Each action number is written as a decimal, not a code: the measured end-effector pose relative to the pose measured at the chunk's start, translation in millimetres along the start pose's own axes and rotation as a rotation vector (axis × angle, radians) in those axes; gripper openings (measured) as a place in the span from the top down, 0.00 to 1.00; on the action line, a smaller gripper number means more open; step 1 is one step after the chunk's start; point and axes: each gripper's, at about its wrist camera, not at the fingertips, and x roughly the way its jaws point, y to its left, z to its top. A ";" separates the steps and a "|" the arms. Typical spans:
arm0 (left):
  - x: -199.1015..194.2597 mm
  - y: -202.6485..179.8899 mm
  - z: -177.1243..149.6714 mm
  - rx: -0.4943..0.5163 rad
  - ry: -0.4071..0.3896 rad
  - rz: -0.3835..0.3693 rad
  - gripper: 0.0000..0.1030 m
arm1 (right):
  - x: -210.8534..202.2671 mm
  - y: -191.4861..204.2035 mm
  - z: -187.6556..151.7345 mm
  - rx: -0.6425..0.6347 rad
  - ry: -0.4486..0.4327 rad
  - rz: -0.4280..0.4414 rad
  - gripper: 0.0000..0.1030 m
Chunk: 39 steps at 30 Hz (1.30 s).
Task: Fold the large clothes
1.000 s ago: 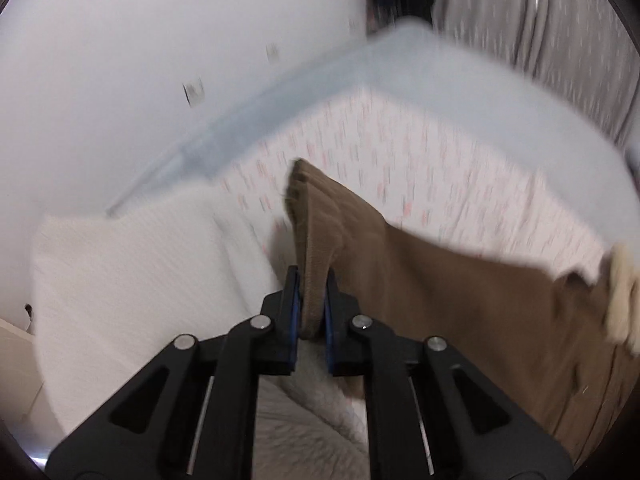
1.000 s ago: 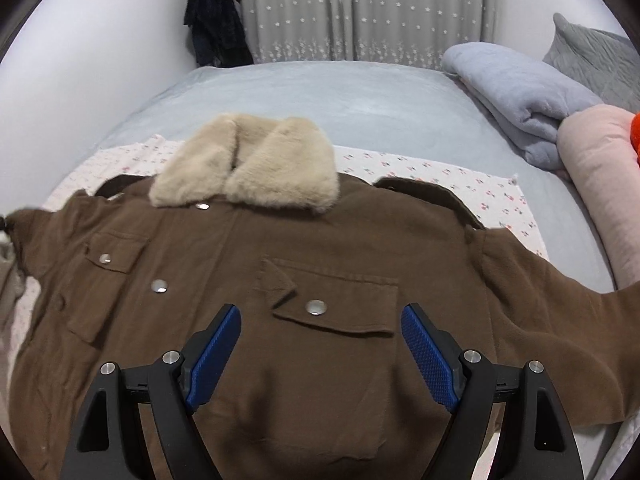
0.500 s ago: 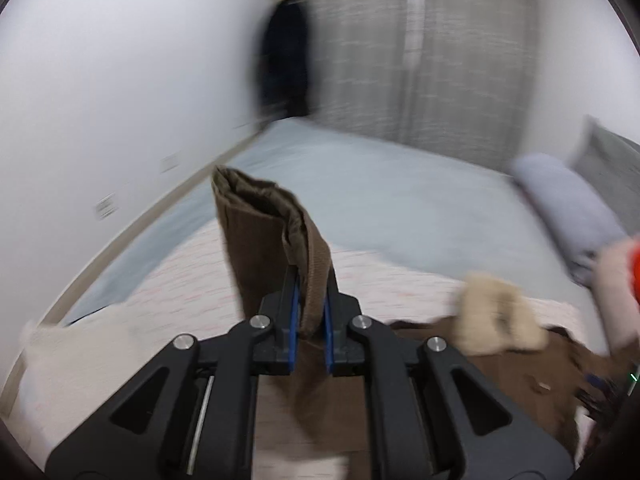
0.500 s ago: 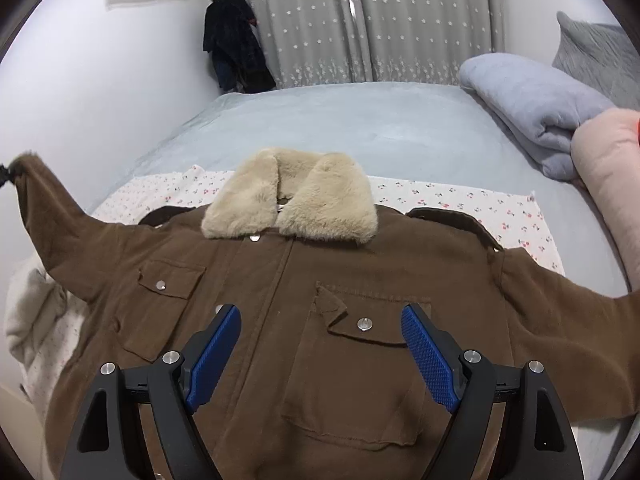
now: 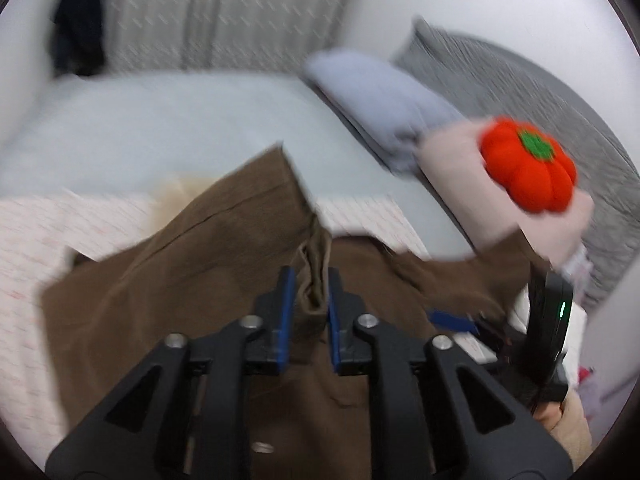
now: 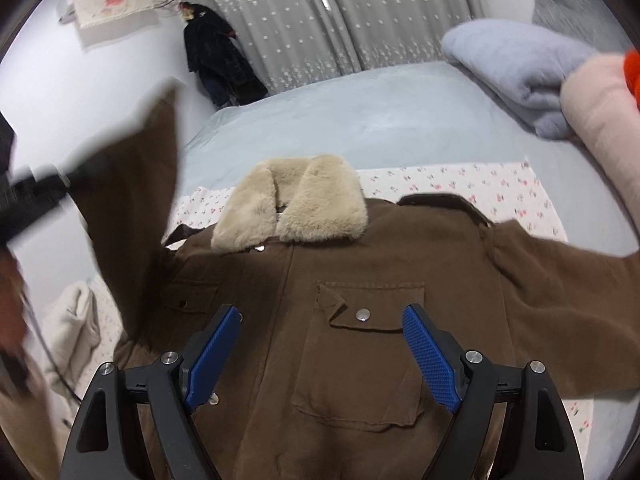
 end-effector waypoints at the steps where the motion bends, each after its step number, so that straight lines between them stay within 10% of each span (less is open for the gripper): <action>1: 16.0 -7.6 -12.2 0.013 0.057 -0.037 0.65 | 1.6 -6.8 -0.7 0.024 0.008 0.006 0.17; 4: 30.2 -13.6 -33.3 0.058 0.135 -0.052 0.39 | 8.0 -24.7 -3.8 0.080 0.032 0.012 0.17; 16: 4.5 153.4 -78.3 -0.084 0.054 0.324 0.28 | 77.3 -34.7 -27.7 0.219 0.198 0.223 0.23; 19: 13.5 177.2 -101.9 -0.090 0.074 0.357 0.28 | 118.3 -16.8 -39.0 0.241 0.286 0.281 0.43; 21: 22.4 183.1 -111.8 -0.076 0.078 0.375 0.28 | 131.5 -7.0 -43.4 0.223 0.303 0.232 0.77; 24: 19.9 182.5 -119.8 -0.045 0.033 0.353 0.28 | 113.1 7.4 -38.2 0.179 0.225 0.227 0.85; 32: 51.3 180.5 -142.4 -0.021 0.078 0.391 0.27 | 112.3 1.3 -56.7 0.118 0.276 0.054 0.78; 36: 38.1 170.9 -138.3 -0.034 0.076 0.381 0.27 | 71.2 -14.3 -48.1 0.119 0.198 -0.051 0.41; 39: 32.7 155.4 -136.2 -0.004 0.064 0.370 0.27 | 20.1 -46.9 -39.8 0.140 0.084 -0.159 0.34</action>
